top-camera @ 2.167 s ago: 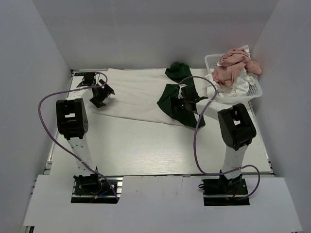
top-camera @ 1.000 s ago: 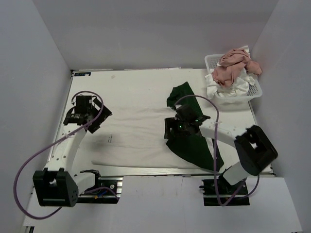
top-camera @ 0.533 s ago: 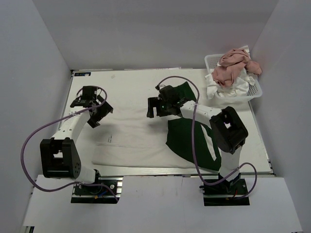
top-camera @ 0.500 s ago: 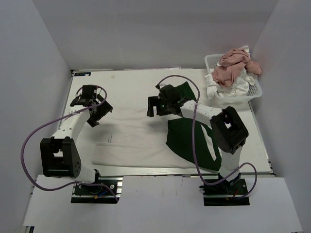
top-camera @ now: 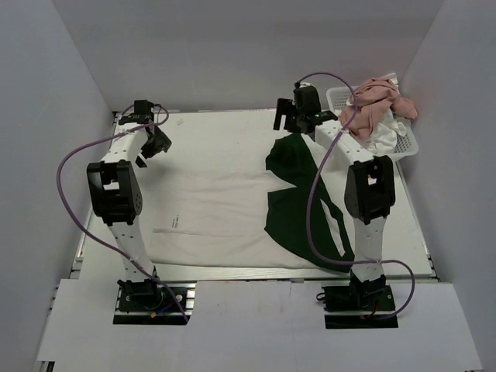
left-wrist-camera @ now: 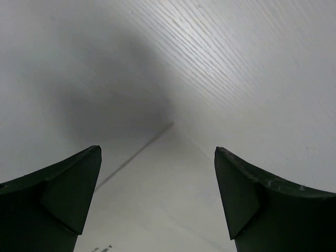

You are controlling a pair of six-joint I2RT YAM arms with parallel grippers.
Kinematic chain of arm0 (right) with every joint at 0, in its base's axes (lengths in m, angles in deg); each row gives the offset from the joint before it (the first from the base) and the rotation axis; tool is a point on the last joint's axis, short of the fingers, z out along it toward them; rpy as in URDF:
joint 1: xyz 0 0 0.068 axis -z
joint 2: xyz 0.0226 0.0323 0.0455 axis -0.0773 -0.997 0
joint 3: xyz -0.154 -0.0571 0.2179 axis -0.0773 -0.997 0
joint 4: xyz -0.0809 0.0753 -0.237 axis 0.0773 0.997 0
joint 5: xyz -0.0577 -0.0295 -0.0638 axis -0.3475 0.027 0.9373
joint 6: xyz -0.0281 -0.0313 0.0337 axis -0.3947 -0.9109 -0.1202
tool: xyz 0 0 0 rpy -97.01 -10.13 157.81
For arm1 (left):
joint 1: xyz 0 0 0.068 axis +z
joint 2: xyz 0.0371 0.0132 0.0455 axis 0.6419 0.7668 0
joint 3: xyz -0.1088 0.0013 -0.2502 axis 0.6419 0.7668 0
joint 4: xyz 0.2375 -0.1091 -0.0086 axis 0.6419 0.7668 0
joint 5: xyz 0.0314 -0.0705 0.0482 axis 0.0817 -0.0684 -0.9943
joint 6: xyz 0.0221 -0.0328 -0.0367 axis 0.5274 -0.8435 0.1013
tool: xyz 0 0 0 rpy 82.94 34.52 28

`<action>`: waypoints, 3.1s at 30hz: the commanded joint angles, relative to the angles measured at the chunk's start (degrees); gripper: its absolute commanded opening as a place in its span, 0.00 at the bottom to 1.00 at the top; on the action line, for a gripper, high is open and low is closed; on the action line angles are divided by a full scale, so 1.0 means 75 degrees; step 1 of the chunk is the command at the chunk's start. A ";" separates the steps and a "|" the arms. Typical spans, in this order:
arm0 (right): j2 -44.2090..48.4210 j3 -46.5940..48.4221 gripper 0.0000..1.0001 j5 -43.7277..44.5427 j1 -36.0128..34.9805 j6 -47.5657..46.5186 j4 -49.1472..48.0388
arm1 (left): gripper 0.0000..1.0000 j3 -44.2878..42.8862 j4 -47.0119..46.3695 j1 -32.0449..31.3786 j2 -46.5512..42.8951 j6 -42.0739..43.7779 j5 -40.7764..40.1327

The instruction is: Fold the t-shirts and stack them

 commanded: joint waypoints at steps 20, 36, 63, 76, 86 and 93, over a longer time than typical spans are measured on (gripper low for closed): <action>-0.2715 0.2300 0.91 0.0096 0.0981 -0.1068 0.0336 | 0.76 -0.1762 -0.0572 0.0018 0.2342 0.0359 0.0873; -0.2880 0.2382 0.91 0.0377 0.1087 -0.1127 0.0383 | 0.41 0.0076 0.0025 -0.0053 0.1923 0.0453 0.0430; -0.3034 0.2091 0.00 -0.0698 0.1075 -0.1115 -0.0775 | 0.00 0.1307 -0.1004 -0.0334 0.0763 0.0722 0.1471; 0.2202 -0.4095 0.00 -0.1451 0.0923 -0.1890 -0.4126 | 0.00 0.3356 -0.2141 -0.0334 -0.1967 0.0803 0.1401; 0.5074 -0.6719 0.00 -0.0843 0.0548 -0.1726 -0.3404 | 0.00 0.4843 -0.2317 -0.0334 -0.3666 0.0594 0.1016; 0.7252 -0.7601 0.00 0.0587 0.0465 -0.0765 -0.1860 | 0.00 0.5713 -0.2177 -0.0334 -0.4757 -0.0179 -0.0063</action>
